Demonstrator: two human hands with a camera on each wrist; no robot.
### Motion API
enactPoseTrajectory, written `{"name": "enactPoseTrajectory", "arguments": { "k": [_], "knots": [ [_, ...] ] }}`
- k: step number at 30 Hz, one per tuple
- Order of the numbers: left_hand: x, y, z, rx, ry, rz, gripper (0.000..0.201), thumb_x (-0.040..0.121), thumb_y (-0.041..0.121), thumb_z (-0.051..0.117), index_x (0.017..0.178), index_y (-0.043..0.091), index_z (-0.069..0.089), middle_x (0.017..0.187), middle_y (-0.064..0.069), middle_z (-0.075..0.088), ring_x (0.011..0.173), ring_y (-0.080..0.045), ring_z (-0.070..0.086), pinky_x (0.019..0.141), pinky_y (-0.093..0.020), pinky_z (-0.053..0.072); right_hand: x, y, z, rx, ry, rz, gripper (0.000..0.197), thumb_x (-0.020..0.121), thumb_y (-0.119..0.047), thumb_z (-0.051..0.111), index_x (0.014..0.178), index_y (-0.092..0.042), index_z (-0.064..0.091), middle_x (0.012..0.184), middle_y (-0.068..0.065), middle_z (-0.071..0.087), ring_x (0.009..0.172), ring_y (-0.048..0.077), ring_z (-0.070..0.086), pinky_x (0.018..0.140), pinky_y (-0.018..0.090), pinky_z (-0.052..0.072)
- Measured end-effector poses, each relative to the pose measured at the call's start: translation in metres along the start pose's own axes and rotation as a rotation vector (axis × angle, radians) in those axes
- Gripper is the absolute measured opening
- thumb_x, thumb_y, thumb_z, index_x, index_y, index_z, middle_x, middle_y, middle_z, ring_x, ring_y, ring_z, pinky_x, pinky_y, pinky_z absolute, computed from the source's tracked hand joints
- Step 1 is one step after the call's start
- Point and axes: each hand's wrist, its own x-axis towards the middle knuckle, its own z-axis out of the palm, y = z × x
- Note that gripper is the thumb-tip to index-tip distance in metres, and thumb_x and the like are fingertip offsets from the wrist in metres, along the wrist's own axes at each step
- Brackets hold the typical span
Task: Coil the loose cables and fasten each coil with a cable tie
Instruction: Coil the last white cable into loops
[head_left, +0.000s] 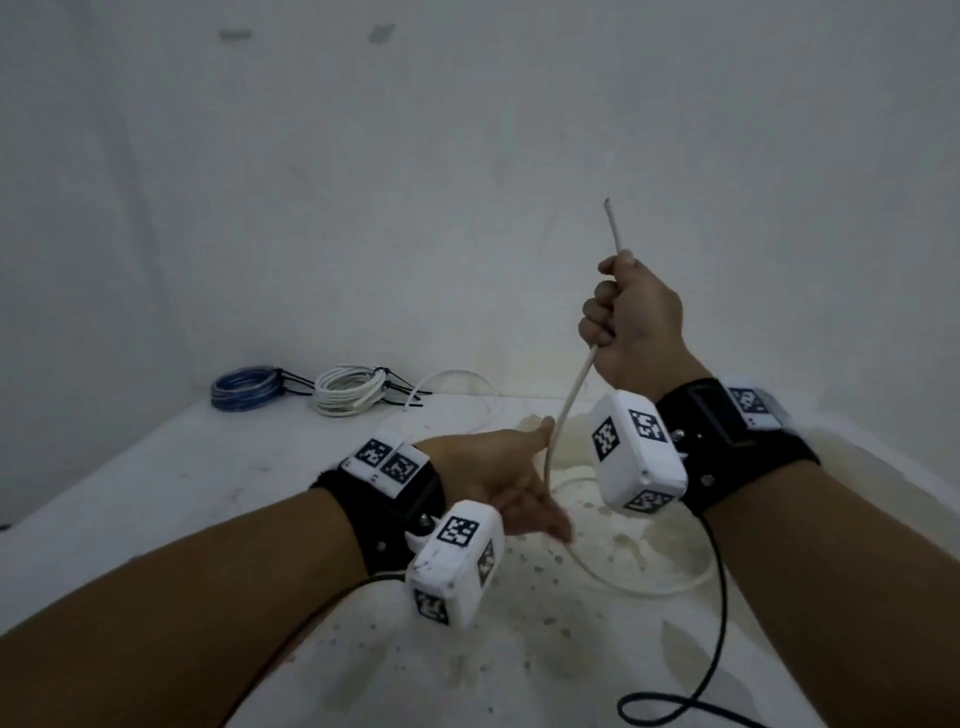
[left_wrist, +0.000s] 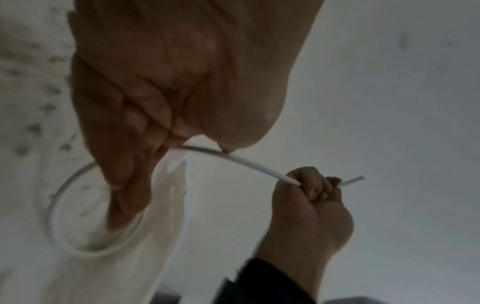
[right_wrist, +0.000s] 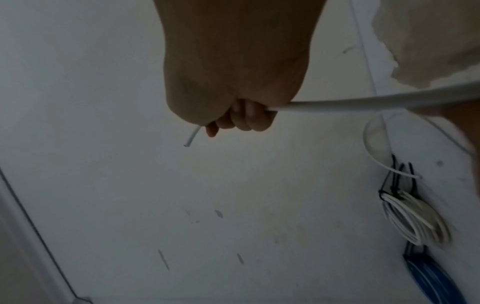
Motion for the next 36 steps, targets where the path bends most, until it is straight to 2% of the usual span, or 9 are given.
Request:
{"name": "enactPoseTrajectory", "arguments": {
  "k": [4,6,9,15,21,24,30,33,36],
  "knots": [
    [-0.007,0.008,-0.013,-0.527,0.360,0.282,0.016,0.101,0.007,0.043,0.093,-0.001,0.053,0.076,-0.015,0.061,0.050,-0.008,0.064,0.051,-0.021,0.053,-0.007,0.028,0.016,-0.201,-0.011,0.050,0.032,0.106,-0.024,0.039,0.078,-0.012,0.052,0.049,-0.003,0.027,0.037,0.010,0.019,0.037,0.018,0.016],
    [-0.017,0.017,-0.030,-0.825,0.480,0.471,0.022,0.098,-0.009,0.027,0.088,-0.003,0.045,0.071,-0.020,0.055,0.056,-0.022,0.060,0.054,-0.034,0.055,-0.008,0.037,0.010,-0.496,-0.029,0.048,0.033,0.103,-0.024,0.046,0.076,-0.010,0.059,0.051,0.000,0.029,0.039,0.013,0.023,0.038,0.020,0.019],
    [-0.026,0.030,-0.050,-0.895,0.590,0.500,0.027,0.100,-0.006,0.027,0.079,0.000,0.042,0.064,-0.017,0.050,0.060,-0.024,0.046,0.067,-0.040,0.050,-0.011,0.039,-0.008,-0.727,-0.028,0.046,0.033,0.100,-0.022,0.053,0.074,-0.008,0.068,0.051,0.001,0.033,0.044,0.016,0.024,0.041,0.023,0.021],
    [-0.022,0.033,-0.074,-0.578,0.765,0.485,0.025,0.101,-0.001,0.034,0.086,-0.002,0.053,0.068,-0.009,0.044,0.050,-0.016,0.039,0.041,-0.025,0.050,-0.010,0.042,-0.030,-0.822,-0.093,0.136,0.033,0.102,-0.024,0.048,0.080,-0.006,0.065,0.057,0.003,0.031,0.044,0.016,0.026,0.041,0.025,0.024],
    [-0.030,0.022,-0.102,-0.637,0.884,0.476,0.029,0.100,-0.004,0.033,0.078,-0.002,0.051,0.072,-0.014,0.047,0.055,-0.018,0.042,0.038,-0.025,0.050,-0.002,0.047,-0.041,-0.967,-0.093,0.131,0.033,0.101,-0.021,0.047,0.078,-0.004,0.064,0.054,0.003,0.036,0.045,0.018,0.029,0.044,0.027,0.024],
    [-0.032,0.011,-0.114,-0.357,0.941,0.407,0.038,0.096,-0.011,0.034,0.071,-0.006,0.062,0.064,-0.013,0.052,0.053,-0.019,0.041,0.040,-0.021,0.040,0.002,0.042,-0.040,-1.051,-0.159,0.136,0.025,0.096,-0.011,0.046,0.081,-0.001,0.064,0.055,0.002,0.037,0.044,0.017,0.029,0.045,0.027,0.023],
    [-0.038,0.025,-0.105,0.291,1.063,0.592,0.024,0.102,0.013,0.049,0.096,0.009,0.072,0.074,0.001,0.055,0.060,-0.011,0.048,0.046,-0.012,0.036,0.008,0.059,0.004,-0.463,-0.426,0.177,0.028,0.105,-0.015,0.038,0.088,-0.007,0.059,0.054,-0.001,0.028,0.042,0.011,0.022,0.042,0.024,0.023],
    [-0.040,0.037,-0.106,0.779,1.182,0.499,0.024,0.100,0.017,0.052,0.107,0.012,0.075,0.095,0.001,0.068,0.086,-0.015,0.059,0.061,-0.012,0.038,0.019,0.076,0.015,-0.885,-0.336,-0.004,0.030,0.102,-0.020,0.041,0.089,-0.008,0.066,0.062,0.002,0.048,0.048,0.016,0.045,0.048,0.028,0.041],
    [-0.039,0.041,-0.104,1.092,0.972,0.349,0.025,0.100,0.018,0.052,0.108,0.012,0.075,0.093,0.001,0.072,0.081,-0.006,0.062,0.064,-0.011,0.038,0.039,0.091,-0.004,-1.184,-0.026,-0.015,0.023,0.093,-0.016,0.045,0.080,-0.006,0.060,0.077,0.006,0.061,0.069,0.027,0.062,0.065,0.028,0.042]
  ]
}}
